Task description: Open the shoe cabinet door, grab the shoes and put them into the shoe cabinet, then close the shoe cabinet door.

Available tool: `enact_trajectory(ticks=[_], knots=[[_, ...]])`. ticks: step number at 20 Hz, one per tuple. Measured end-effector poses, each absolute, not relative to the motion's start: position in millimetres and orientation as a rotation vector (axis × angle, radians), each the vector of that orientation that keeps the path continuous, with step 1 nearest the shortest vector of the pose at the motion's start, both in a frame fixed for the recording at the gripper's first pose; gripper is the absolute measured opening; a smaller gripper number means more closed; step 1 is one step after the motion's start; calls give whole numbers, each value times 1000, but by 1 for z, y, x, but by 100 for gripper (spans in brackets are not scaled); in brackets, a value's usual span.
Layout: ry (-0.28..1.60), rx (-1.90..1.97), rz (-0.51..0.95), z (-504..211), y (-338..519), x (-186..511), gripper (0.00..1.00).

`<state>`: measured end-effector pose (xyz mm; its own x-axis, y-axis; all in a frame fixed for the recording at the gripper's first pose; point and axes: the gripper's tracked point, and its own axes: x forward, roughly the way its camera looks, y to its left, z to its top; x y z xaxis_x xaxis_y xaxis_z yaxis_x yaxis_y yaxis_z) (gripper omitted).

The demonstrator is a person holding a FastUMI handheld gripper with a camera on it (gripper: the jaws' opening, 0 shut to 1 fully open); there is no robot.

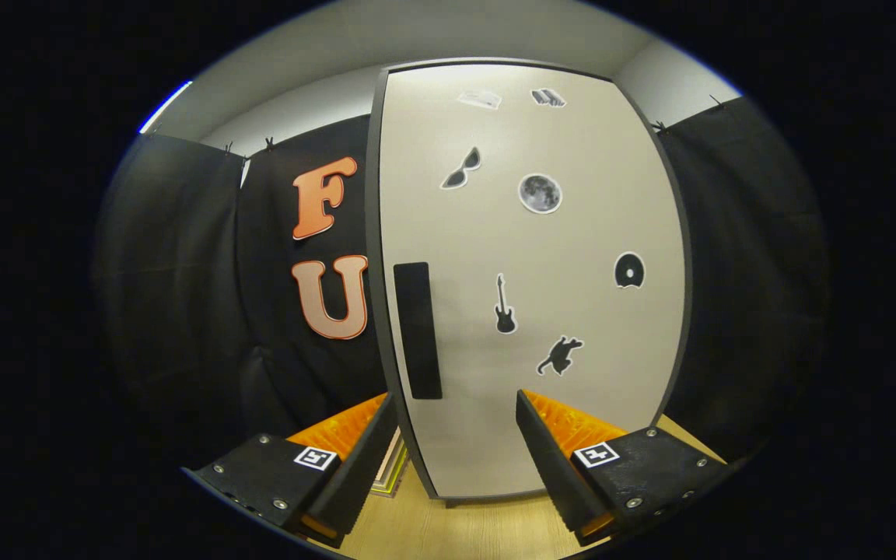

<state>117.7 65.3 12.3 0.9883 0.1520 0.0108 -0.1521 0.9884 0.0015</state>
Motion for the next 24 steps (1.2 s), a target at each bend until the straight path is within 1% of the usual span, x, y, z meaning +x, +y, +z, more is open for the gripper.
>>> enact_trajectory(ticks=[7, 12, 18, 24], knots=[[-28, -32, 85, 24, 20, 9, 95], [-47, -60, 24, 24, -4, -45, 95], [-63, -92, -21, 21, -13, -69, 95], [-56, -61, -12, 16, -12, -77, 95]])
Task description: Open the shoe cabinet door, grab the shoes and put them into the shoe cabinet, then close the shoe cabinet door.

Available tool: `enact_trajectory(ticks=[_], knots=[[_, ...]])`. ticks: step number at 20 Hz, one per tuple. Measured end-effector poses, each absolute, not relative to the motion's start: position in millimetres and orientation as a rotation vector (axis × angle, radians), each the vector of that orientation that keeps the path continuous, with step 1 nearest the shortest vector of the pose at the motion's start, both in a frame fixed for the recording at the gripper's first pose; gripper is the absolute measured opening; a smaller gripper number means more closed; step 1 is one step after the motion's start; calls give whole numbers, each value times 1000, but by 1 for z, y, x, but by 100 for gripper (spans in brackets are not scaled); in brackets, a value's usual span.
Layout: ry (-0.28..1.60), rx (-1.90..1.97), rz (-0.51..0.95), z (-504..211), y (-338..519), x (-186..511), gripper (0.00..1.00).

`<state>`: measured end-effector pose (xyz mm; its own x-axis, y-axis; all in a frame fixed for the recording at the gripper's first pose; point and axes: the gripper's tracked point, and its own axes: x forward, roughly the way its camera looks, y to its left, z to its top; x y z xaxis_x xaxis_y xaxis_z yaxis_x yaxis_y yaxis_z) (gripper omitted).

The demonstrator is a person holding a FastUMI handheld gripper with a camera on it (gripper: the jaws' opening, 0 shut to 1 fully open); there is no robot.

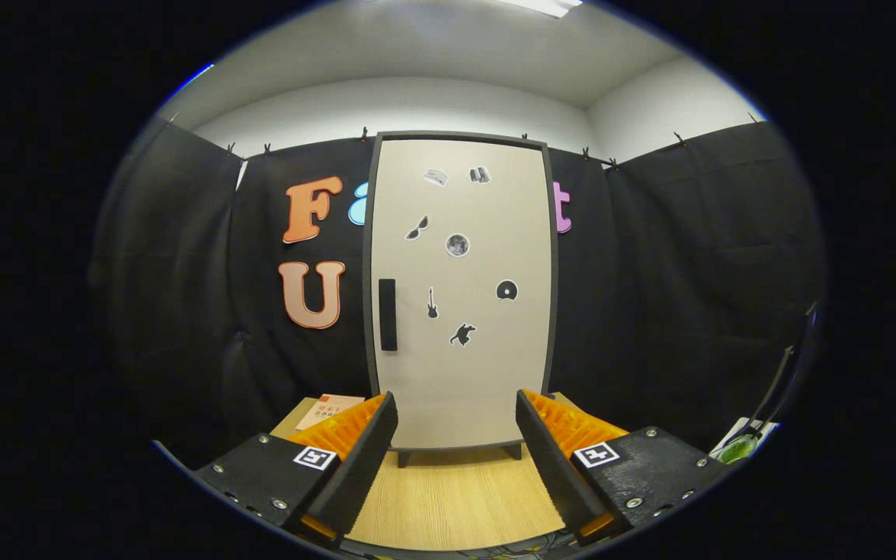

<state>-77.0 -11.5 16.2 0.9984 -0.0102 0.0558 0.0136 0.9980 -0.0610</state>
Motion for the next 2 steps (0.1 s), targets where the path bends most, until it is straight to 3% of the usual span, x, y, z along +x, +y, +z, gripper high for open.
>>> enact_trajectory(ticks=[2], knots=[[-53, -56, -11, 16, -12, -78, 95]])
